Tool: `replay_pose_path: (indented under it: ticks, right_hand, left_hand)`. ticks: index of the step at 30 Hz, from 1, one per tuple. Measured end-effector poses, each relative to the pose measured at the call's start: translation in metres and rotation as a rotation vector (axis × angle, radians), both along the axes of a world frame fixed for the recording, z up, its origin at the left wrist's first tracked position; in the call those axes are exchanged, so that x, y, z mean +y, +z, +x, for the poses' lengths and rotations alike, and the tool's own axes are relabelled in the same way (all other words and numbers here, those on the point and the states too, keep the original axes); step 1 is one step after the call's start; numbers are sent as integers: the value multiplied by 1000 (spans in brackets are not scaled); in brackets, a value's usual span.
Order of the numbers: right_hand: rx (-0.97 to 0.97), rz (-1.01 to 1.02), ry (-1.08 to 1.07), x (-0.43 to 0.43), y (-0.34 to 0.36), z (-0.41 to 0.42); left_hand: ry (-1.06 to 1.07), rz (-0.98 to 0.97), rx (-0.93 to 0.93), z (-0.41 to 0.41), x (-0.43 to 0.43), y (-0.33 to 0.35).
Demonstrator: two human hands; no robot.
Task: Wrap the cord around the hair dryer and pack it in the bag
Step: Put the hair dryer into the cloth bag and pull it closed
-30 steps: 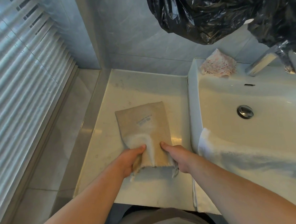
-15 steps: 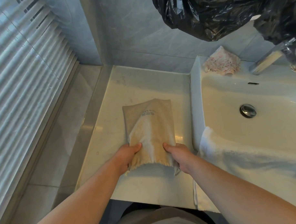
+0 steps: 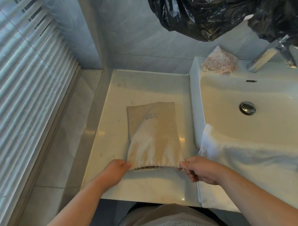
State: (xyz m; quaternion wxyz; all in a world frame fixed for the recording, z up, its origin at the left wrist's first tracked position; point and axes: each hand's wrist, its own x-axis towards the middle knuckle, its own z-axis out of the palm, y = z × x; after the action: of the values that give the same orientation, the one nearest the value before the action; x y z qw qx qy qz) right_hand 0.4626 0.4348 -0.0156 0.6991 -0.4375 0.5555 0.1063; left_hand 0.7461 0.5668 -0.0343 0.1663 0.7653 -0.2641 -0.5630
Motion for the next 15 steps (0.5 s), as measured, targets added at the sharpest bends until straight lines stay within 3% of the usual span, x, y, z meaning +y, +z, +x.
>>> replay_pose_path:
  ticks: [4, 9, 12, 15]
  right_hand:
    - [16, -125, 174, -3, 13, 1]
    - [130, -356, 190, -4, 16, -13]
    - [216, -485, 200, 0, 9, -27]
    - [297, -598, 502, 8, 2, -31]
  left_hand:
    - [-211, -26, -128, 10, 2, 5]
    - [-245, -97, -373, 25, 3, -1]
    - [-278, -43, -510, 28, 1, -6]
    - [-483, -5, -718, 17, 2, -6]
